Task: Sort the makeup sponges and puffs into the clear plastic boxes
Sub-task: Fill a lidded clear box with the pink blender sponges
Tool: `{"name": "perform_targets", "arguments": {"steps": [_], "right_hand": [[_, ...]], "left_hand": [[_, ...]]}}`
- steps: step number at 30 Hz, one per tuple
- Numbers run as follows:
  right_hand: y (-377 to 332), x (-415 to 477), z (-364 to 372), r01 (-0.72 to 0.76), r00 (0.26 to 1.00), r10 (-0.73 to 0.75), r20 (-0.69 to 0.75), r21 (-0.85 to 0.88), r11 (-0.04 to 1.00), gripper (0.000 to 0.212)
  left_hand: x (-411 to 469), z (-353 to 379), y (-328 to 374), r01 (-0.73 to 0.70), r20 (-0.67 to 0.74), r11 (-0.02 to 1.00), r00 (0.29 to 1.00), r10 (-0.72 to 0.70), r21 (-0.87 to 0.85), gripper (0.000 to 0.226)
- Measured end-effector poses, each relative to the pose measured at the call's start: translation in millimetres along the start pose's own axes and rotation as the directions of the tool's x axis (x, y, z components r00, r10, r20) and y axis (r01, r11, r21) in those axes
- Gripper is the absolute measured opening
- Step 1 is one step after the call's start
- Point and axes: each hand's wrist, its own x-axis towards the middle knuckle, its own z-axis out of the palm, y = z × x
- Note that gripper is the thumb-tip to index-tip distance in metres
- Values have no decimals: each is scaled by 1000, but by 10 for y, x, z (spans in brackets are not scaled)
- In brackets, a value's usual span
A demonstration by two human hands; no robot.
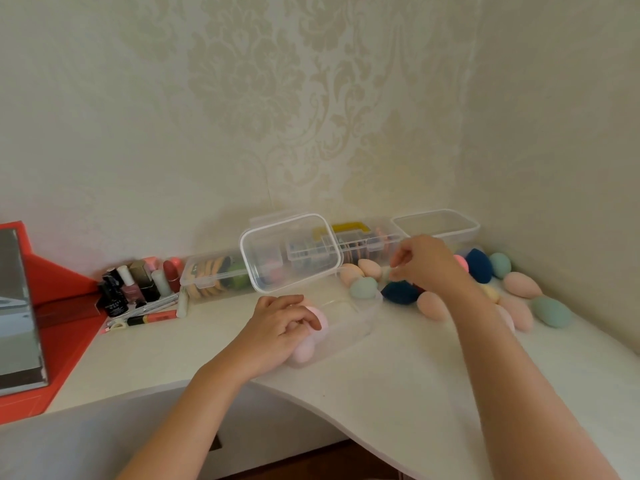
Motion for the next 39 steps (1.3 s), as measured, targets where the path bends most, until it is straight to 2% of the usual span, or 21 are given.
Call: {"name": "perform_targets", "arguments": {"steps": [2,4,6,7,10,13,15,17,18,20,21,24,26,32,36,39], "right_hand": [[170,-5,-103,-187,976,204,75,-182,965,34],[216,-41,-154,-346,898,411,155,-328,879,57],[228,-12,-148,-406,838,500,218,-362,839,62],[223,-2,-133,-400,829,507,235,-385,832,57],[187,-29,-104,-262,866,437,241,-526,809,21],[135,-60,-112,-246,894,398,206,-517,820,19],[112,-44,-118,-234,946,300,122,-384,893,20],[76,-22,-89,-88,994,96,59,-121,989,19],[27,-38,-68,23,998,-25,58,39,999,23],[-96,-77,-2,209,967,-243,83,296,932,33],[-162,-92,56,268,934,-334,125,371,889,30],[-276,-84,330,365,804,-505,312,412,835,15],[-302,-69,464,385,772,-507,384,354,853,15],[-397,-59,514,353,750,-407,522,205,913,17],[-497,-117,634,376,799,-380,466,106,921,15],[-522,-144,673,368,850,-362,382,61,928,24]], "left_hand": [[-4,7,-2,-3,-3,1000,1000,3,-8,31],[0,9,-8,-3,-2,1000,1000,3,-17,30],[7,9,-16,-1,-3,1000,1000,1,-21,31],[9,10,-22,0,-3,1000,1000,0,-23,30],[15,13,-26,2,-1,1000,1000,-2,-22,30],[11,15,-15,5,3,1000,1000,-5,-18,29],[6,14,-11,3,2,1000,1000,-3,-13,29],[3,10,-8,1,3,1000,1000,-1,-11,28],[3,8,-6,3,2,1000,1000,-3,-10,28],[0,2,1,5,0,1000,1000,-5,-12,25],[-1,1,7,7,3,1000,1000,-7,-12,22],[2,-1,15,9,7,1000,1000,-10,18,19],[7,3,13,18,-4,999,1000,-18,35,18],[12,5,23,31,-12,998,999,-31,47,30],[22,-1,14,38,-10,996,999,-37,77,33],[30,-2,13,43,-8,996,999,-43,79,30]]}}
